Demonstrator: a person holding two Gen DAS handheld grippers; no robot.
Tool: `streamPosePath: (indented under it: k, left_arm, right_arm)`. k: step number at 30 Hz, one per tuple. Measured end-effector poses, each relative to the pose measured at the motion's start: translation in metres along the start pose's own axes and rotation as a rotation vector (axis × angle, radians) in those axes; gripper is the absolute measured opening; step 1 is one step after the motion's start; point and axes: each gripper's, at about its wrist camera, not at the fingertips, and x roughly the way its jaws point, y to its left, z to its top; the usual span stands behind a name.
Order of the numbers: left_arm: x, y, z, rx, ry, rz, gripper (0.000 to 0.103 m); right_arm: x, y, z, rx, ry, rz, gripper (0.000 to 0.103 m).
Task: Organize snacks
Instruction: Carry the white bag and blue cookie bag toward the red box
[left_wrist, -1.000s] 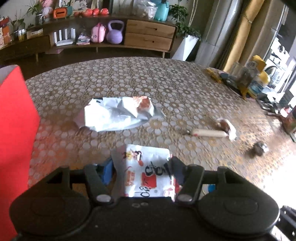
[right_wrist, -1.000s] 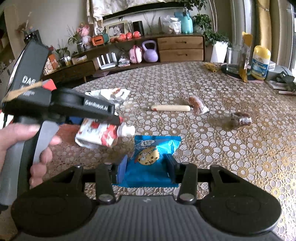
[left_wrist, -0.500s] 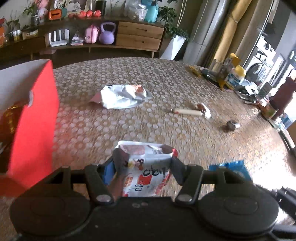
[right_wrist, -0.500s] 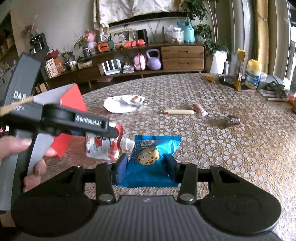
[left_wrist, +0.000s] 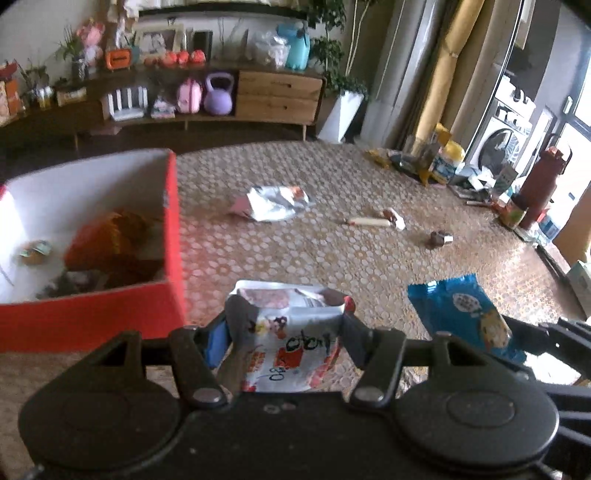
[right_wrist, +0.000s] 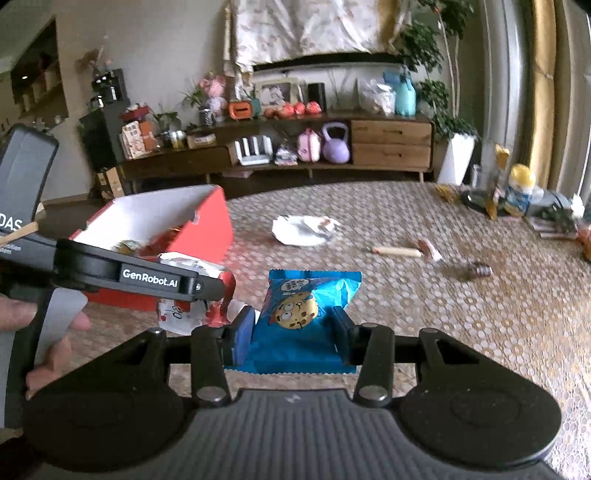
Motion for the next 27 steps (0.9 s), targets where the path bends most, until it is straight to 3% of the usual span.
streamPosePath:
  k: [14, 27]
  left_arm:
    - [-0.077, 0.052, 0.014, -0.015, -0.113, 0.066, 0.06]
    - [-0.105, 0.126, 0.039, -0.05, -0.177, 0.147, 0.06]
  right_arm:
    - [-0.014, 0.078, 0.043, -0.102, -0.079, 0.059, 0.044]
    - [0.028, 0.146, 0.082, -0.151, -0.094, 0.114, 0.044]
